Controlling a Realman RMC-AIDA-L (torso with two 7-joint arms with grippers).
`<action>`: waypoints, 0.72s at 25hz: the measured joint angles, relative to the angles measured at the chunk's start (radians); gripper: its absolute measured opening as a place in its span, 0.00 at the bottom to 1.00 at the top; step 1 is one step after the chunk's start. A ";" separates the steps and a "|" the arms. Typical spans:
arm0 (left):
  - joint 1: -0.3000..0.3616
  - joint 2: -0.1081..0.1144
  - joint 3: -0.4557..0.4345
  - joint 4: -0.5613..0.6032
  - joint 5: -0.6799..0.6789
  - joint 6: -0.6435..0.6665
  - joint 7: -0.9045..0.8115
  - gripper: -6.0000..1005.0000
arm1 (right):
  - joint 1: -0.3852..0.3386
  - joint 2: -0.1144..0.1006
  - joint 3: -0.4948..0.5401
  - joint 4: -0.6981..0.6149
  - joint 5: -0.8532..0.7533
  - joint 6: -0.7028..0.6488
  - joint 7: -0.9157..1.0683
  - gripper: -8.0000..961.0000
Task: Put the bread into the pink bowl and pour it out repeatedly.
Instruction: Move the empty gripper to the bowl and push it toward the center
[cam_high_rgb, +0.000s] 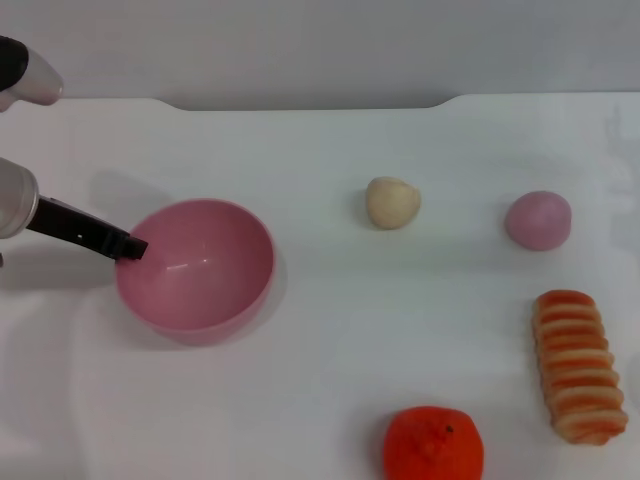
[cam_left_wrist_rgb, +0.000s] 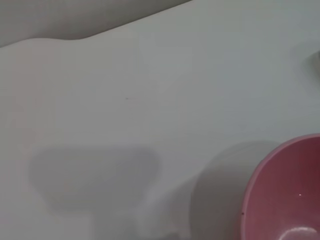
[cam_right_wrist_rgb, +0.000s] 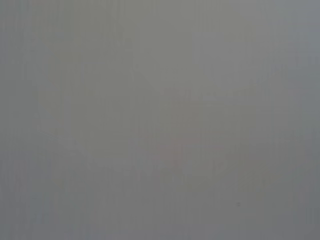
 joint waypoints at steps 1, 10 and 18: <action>0.000 -0.001 0.000 0.001 0.000 0.000 0.000 0.41 | 0.000 0.000 0.000 0.000 0.000 0.000 0.000 0.68; -0.001 -0.009 0.000 0.003 0.001 0.006 -0.003 0.09 | -0.005 0.000 0.000 0.000 0.000 0.000 0.000 0.68; 0.008 -0.016 -0.004 0.006 -0.006 0.001 -0.010 0.05 | -0.019 -0.003 -0.006 -0.085 -0.003 -0.128 0.001 0.68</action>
